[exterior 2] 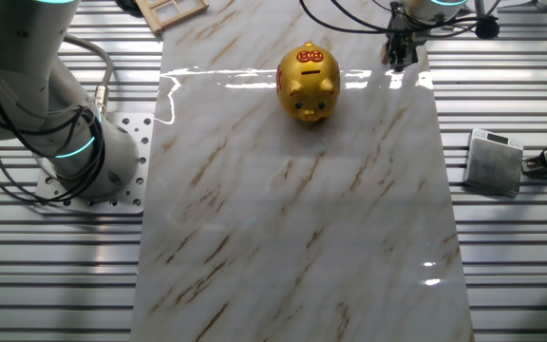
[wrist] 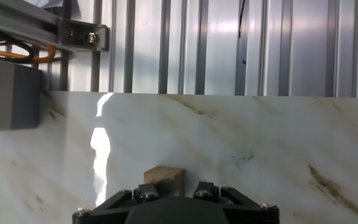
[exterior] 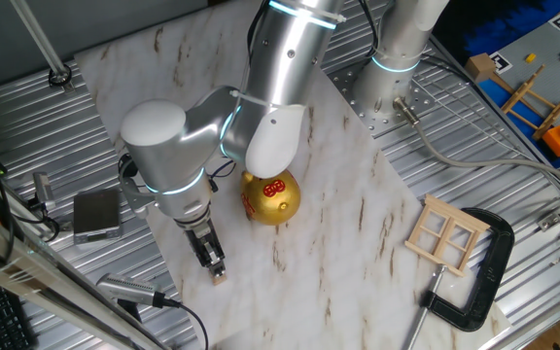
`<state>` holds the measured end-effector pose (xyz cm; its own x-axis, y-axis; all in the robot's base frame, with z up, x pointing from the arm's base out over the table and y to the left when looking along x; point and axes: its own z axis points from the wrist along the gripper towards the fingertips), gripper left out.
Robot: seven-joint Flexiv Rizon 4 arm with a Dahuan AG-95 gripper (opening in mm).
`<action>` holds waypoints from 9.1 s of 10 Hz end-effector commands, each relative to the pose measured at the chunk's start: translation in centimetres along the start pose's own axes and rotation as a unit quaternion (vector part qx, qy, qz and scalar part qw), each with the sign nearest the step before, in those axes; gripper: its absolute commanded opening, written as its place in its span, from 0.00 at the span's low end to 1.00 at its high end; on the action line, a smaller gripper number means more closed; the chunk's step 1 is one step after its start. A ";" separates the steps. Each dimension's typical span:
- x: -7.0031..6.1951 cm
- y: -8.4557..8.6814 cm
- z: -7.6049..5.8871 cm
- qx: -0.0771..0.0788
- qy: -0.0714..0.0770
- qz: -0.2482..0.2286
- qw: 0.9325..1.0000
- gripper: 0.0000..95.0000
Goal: Drop coins into a piggy bank
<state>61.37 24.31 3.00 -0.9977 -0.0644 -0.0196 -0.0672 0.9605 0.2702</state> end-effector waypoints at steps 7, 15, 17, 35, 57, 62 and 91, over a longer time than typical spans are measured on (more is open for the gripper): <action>0.2 0.2 -0.4 -0.007 0.000 0.004 1.000 0.40; 0.2 0.3 -0.6 -0.077 -0.004 0.013 0.997 0.40; 0.2 0.3 -0.6 -0.094 -0.005 0.018 0.995 0.40; 0.2 0.3 -0.5 -0.112 -0.010 0.017 0.993 0.20; 2.2 0.7 -9.0 0.067 0.056 -0.089 0.992 0.00; 2.5 0.5 -9.7 0.089 0.057 -0.105 0.989 0.00; 14.4 -5.9 -14.5 0.094 0.097 -0.099 0.986 0.00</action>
<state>47.43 13.77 15.14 -0.9463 -0.2914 0.1399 -0.2796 0.9551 0.0979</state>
